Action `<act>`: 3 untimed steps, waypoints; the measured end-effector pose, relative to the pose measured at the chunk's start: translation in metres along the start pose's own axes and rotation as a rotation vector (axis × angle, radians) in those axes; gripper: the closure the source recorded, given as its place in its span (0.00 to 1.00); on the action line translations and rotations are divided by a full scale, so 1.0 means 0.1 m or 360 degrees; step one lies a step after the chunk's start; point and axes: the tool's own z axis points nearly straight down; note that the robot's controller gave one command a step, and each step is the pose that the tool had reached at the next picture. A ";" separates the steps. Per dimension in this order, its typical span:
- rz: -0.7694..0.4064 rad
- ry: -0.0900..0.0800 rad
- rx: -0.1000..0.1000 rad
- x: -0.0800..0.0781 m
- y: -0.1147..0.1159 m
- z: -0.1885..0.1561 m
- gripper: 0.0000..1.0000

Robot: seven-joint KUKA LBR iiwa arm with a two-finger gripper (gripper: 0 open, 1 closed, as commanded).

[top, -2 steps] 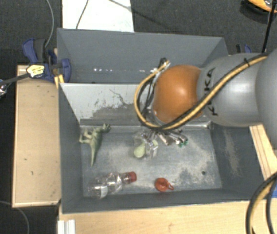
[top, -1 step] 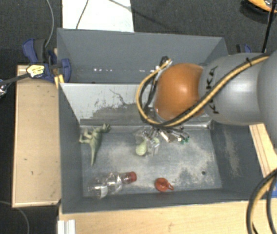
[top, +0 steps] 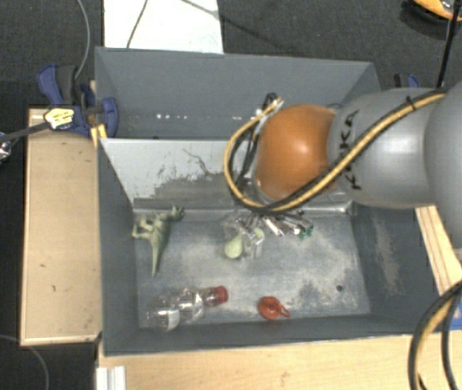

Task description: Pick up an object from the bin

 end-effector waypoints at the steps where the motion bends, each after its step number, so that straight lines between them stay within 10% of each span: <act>1: -0.0040 -0.0014 0.0001 -0.05 0.00 0.00 1.00; 3: -0.0119 -0.0019 0.0003 -0.01 -0.02 -0.10 1.00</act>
Offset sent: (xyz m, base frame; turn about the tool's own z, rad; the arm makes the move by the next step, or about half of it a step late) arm -0.0033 -0.0044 0.0082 -0.0811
